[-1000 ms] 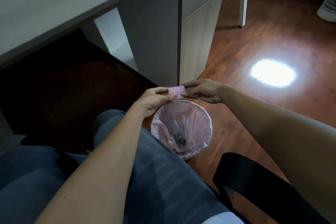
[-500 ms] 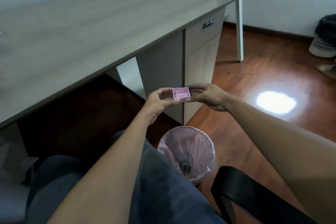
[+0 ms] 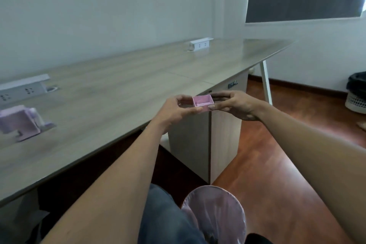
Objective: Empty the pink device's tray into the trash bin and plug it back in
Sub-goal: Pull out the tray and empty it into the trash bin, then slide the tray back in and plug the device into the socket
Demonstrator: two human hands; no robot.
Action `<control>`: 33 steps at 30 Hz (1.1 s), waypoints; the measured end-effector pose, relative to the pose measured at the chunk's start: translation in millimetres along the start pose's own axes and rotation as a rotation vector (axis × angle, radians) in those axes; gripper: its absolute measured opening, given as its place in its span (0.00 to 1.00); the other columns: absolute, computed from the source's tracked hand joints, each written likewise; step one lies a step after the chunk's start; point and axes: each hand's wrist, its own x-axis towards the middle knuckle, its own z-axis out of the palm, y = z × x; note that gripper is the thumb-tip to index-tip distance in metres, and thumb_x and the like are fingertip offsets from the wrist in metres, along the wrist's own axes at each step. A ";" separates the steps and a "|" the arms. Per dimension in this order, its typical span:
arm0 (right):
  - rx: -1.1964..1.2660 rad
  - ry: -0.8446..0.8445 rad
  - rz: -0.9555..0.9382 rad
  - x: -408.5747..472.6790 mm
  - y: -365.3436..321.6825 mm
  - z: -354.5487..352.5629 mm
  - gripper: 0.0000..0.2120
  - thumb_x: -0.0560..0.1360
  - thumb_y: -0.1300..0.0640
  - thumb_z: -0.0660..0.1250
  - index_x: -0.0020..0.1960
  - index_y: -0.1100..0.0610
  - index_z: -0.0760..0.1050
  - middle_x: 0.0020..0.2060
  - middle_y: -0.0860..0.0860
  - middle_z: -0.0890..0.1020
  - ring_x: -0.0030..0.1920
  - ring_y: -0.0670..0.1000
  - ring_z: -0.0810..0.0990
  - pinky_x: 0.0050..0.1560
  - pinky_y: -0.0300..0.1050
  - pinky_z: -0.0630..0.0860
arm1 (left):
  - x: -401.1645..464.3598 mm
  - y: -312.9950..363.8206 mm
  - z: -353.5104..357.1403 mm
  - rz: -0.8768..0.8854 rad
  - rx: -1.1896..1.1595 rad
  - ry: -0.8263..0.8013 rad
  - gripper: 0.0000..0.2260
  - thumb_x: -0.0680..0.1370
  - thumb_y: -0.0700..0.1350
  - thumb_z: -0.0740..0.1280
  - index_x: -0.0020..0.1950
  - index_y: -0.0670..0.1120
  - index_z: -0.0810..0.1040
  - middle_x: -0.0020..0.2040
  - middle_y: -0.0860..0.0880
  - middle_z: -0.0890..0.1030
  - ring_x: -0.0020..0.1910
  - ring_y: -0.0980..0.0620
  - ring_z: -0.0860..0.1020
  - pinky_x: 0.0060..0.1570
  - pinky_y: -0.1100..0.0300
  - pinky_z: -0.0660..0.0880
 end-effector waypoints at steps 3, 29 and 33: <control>-0.009 -0.019 -0.050 6.0 -28.1 7.1 0.27 0.68 0.73 0.75 0.66 0.63 0.78 0.58 0.56 0.86 0.62 0.51 0.84 0.60 0.39 0.79 | 0.7 26.2 -16.8 0.029 0.001 0.014 0.25 0.67 0.47 0.82 0.63 0.44 0.82 0.57 0.47 0.86 0.57 0.50 0.85 0.62 0.54 0.79; -0.046 -0.535 -0.300 88.8 -133.1 306.3 0.18 0.73 0.70 0.73 0.62 0.60 0.81 0.60 0.57 0.85 0.63 0.51 0.83 0.66 0.41 0.76 | -156.5 108.5 -272.1 0.017 0.274 0.489 0.23 0.73 0.48 0.78 0.66 0.46 0.80 0.58 0.50 0.86 0.57 0.54 0.85 0.60 0.61 0.77; -0.014 -0.598 -0.278 101.8 -126.4 354.4 0.20 0.73 0.69 0.73 0.64 0.64 0.79 0.60 0.57 0.85 0.63 0.52 0.83 0.67 0.42 0.76 | -182.0 94.5 -307.0 -0.016 0.285 0.577 0.23 0.74 0.48 0.77 0.67 0.46 0.80 0.59 0.48 0.85 0.59 0.50 0.84 0.62 0.57 0.78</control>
